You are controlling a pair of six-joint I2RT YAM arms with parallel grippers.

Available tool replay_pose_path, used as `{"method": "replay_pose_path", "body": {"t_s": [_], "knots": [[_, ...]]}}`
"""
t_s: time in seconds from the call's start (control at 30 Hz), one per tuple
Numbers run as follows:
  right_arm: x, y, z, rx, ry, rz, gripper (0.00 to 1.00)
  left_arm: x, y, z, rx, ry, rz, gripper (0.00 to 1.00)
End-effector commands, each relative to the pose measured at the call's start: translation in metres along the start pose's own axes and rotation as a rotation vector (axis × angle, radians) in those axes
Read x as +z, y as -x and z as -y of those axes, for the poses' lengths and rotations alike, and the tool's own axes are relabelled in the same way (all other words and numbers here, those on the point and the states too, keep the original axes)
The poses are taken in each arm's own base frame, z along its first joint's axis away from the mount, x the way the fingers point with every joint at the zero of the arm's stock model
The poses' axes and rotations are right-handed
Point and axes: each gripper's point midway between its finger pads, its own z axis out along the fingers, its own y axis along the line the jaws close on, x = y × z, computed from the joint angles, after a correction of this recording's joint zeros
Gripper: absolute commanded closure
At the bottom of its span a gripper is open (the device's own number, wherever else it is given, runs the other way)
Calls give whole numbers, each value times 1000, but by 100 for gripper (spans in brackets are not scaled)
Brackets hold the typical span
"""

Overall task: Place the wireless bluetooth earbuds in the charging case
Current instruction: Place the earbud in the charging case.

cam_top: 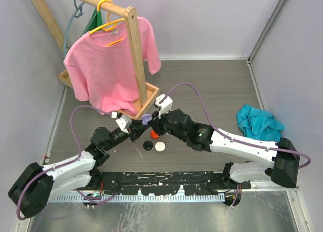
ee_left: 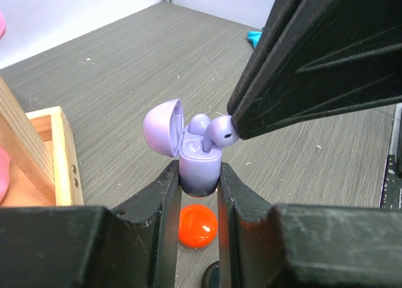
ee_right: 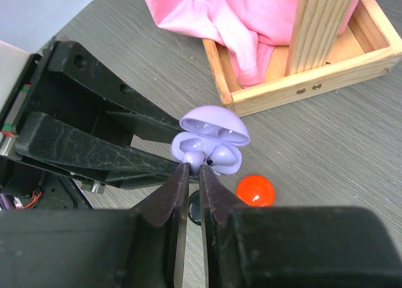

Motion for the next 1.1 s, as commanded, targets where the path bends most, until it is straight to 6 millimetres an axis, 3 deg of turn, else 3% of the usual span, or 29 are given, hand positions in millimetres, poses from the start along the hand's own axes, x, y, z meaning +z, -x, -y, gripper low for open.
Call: {"method": "replay_pose_path", "body": {"t_s": [0.0,0.3,0.63,0.9,1.07], "knots": [[-3,14,4,38,-38,53,83,3,37,-1,56,0,131,100],[-5,18,-18,40,83,53,72,3,37,1,56,-11,131,100],[-10,29,-37,48,181,72,70,4,36,3,55,-23,125,100],[-2,36,-33,33,144,89,66,4,37,9,59,-59,127,100],[-12,46,-29,-11,134,96,59,5,36,15,61,-93,123,100]]}}
